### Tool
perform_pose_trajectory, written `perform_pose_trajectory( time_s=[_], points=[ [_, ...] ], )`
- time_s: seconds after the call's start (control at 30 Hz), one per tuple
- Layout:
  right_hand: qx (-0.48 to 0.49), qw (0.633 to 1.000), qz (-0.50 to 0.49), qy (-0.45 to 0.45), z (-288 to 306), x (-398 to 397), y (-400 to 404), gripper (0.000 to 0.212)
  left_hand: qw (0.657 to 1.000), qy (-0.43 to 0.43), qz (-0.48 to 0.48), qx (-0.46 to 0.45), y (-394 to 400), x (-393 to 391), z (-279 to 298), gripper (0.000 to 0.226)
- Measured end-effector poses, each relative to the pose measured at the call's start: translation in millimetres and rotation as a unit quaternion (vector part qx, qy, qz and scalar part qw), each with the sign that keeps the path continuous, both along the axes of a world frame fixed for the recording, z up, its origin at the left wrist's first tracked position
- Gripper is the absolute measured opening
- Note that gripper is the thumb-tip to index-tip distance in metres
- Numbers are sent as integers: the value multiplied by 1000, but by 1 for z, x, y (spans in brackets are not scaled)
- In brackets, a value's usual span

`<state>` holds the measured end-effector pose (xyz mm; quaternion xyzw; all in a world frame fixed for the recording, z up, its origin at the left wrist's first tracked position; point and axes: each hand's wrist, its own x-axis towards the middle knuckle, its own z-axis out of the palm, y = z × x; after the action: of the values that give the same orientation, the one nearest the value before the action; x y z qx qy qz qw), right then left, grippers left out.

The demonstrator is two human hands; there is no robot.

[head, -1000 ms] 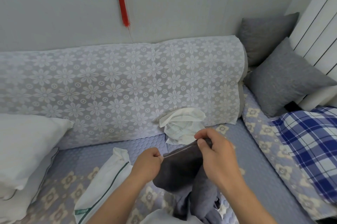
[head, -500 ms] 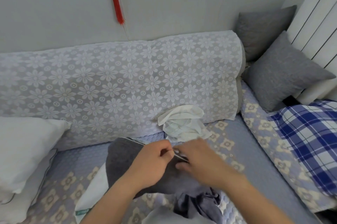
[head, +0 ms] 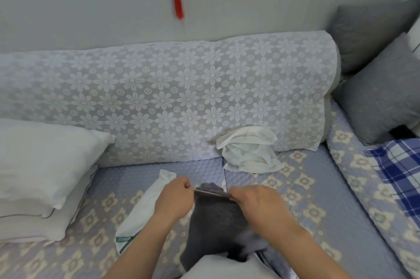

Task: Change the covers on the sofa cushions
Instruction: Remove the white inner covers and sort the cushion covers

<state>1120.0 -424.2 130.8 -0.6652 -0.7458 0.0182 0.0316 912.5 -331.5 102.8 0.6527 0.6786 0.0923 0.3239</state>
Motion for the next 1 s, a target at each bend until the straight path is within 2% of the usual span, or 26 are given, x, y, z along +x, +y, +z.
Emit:
perform_pose_trajectory(
  time_s=[0.1, 0.23, 0.3, 0.37, 0.43, 0.47, 0.5, 0.57, 0.6, 0.63, 0.67, 0.7, 0.77, 0.8, 0.83, 0.9, 0.93, 1.0],
  points=[
    [12, 1000, -9, 0, 8, 10, -2, 48, 999, 32, 29, 3, 15, -15, -12, 21],
    [28, 998, -29, 52, 22, 34, -7, 16, 993, 59, 96, 28, 30, -49, -17, 19],
    [0, 994, -52, 98, 27, 49, -12, 22, 989, 40, 132, 54, 33, -61, -17, 21],
    [-1, 988, -77, 131, 26, 61, -15, 20, 985, -5, 151, 81, 37, -67, -17, 25],
    [21, 980, -95, 172, 21, 68, -17, 15, 971, -138, 182, 72, 41, -63, -10, 29],
    [27, 975, -116, 188, 18, 74, -18, 13, 941, -264, 208, 37, 40, -60, -1, 30],
    [29, 969, -146, 197, 15, 82, -20, 14, 888, -400, 227, -14, 39, -58, 8, 30],
    [11, 952, -227, 204, 9, 98, -22, 19, 763, -610, 177, -118, 35, -65, 24, 31],
    [-2, 940, -264, 217, 7, 106, -24, 22, 727, -657, 126, -152, 32, -67, 37, 29],
    [-13, 925, -287, 250, 6, 113, -25, 23, 710, -678, 76, -171, 30, -70, 44, 24],
    [-18, 910, -295, 292, 8, 115, -26, 23, 713, -676, 28, -181, 28, -69, 48, 17],
    [-16, 895, -295, 333, 13, 113, -25, 23, 749, -637, -15, -179, 26, -64, 47, 16],
    [-6, 886, -263, 382, 24, 101, -21, 23, 869, -451, -114, -168, 13, -39, 35, 49],
    [-9, 890, -236, 391, 30, 91, -19, 24, 906, -349, -163, -175, 3, -22, 26, 67],
    [-16, 898, -202, 390, 38, 81, -17, 25, 922, -279, -198, -181, -7, -1, 13, 82],
    [-23, 914, -144, 378, 49, 64, -10, 25, 923, -239, -234, -190, -27, 35, -13, 103],
    [-15, 920, -131, 369, 56, 60, -8, 23, 918, -247, -246, -191, -37, 52, -24, 107],
    [19, 933, -113, 342, 71, 57, -2, 18, 919, -236, -281, -142, -49, 73, -35, 94]
  ],
)
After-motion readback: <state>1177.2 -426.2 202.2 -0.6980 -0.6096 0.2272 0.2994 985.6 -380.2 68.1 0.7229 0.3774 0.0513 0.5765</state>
